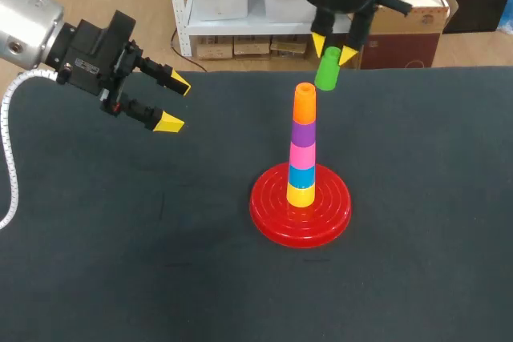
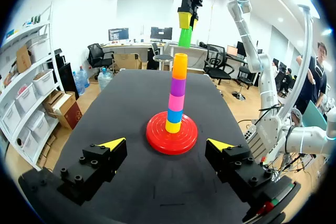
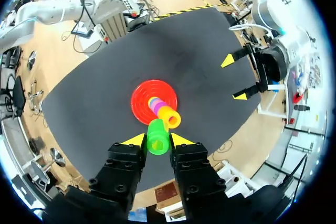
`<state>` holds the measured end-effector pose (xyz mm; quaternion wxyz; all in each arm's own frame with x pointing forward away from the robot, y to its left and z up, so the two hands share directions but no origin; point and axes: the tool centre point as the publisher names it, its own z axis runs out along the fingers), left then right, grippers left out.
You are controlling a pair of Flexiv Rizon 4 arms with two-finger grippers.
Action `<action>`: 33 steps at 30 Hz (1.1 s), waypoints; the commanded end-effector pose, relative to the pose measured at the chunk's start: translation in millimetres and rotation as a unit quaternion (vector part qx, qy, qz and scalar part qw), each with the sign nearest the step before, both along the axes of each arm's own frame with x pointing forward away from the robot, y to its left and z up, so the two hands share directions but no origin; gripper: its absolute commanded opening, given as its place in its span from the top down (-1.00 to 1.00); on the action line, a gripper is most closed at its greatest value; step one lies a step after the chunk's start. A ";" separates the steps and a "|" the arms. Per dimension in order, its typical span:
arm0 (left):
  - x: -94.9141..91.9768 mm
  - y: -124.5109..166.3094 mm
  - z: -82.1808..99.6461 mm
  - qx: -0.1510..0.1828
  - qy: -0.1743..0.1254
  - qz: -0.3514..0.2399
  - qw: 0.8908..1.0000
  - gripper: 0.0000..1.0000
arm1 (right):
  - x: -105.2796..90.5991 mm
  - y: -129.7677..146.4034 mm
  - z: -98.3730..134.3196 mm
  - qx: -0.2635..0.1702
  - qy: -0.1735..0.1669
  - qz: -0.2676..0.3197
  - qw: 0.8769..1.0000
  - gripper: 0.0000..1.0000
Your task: Pick up and stack the cylinders on the red base in this order: pink,purple,orange,green
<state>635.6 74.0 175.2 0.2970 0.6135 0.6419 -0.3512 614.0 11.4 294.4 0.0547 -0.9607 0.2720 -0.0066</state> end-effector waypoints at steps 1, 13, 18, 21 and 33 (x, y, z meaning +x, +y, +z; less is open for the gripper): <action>0.8 0.8 -0.3 -0.001 0.000 -0.001 1.000 -1.00 | 6.0 8.9 5.5 -0.037 0.030 0.014 0.999 1.00; 0.8 0.8 -0.3 -0.001 0.000 -0.001 1.000 -1.00 | -2.8 20.5 1.3 -0.051 0.040 0.046 0.997 1.00; 0.8 0.8 -0.3 -0.001 0.000 -0.001 1.000 -1.00 | -5.9 23.9 -1.6 -0.055 0.045 0.052 0.996 1.00; 0.8 0.8 -0.3 -0.001 0.000 -0.001 1.000 -1.00 | -7.1 25.8 -5.4 -0.058 0.046 0.056 0.996 1.00; 0.8 0.8 -0.3 -0.001 0.000 -0.001 1.000 -1.00 | 0.8 31.2 -16.7 -0.062 0.036 0.051 0.996 1.00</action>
